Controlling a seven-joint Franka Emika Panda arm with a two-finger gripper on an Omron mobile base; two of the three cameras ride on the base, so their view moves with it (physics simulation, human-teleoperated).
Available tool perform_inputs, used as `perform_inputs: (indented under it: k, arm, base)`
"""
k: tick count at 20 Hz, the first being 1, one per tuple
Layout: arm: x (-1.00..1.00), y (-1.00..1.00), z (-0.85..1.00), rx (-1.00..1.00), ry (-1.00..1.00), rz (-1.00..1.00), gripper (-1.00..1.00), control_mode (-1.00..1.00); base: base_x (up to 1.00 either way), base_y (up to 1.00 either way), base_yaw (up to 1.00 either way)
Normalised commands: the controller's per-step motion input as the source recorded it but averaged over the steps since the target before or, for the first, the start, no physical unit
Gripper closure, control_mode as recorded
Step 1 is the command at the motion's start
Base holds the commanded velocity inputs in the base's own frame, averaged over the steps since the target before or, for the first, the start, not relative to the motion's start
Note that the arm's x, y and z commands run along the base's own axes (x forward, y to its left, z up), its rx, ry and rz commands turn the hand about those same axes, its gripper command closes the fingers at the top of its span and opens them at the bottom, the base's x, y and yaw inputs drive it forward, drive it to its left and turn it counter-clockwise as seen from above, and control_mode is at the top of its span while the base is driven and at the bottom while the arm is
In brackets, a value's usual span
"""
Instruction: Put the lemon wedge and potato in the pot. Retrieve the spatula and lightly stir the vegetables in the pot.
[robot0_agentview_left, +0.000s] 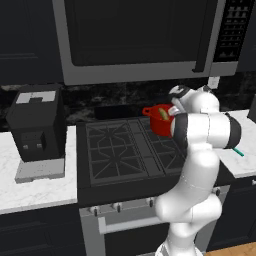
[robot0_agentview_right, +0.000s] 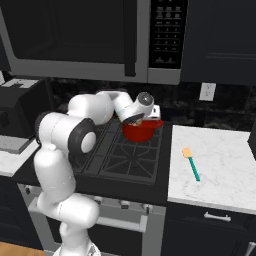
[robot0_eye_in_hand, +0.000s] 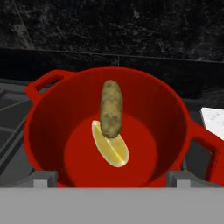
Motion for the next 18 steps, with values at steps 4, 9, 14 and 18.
perform_inputs:
  k: [4,9,14,18]
  arm:
    - [-0.59,-0.41,0.26,0.0,0.0,-0.16,-1.0,-1.0]
    - [-0.37,-0.82,0.08,0.0,0.03,-0.12,-1.0,-1.0]
    - [-0.22,-0.96,0.0,0.01,0.05,-0.03,-1.0,-1.0]
    - [-0.1,-0.96,0.0,0.03,0.01,0.0,-1.0,-1.0]
  base:
    - [0.0,0.0,0.0]
    - [0.0,0.0,0.0]
    - [0.0,0.0,0.0]
    - [0.0,0.0,0.0]
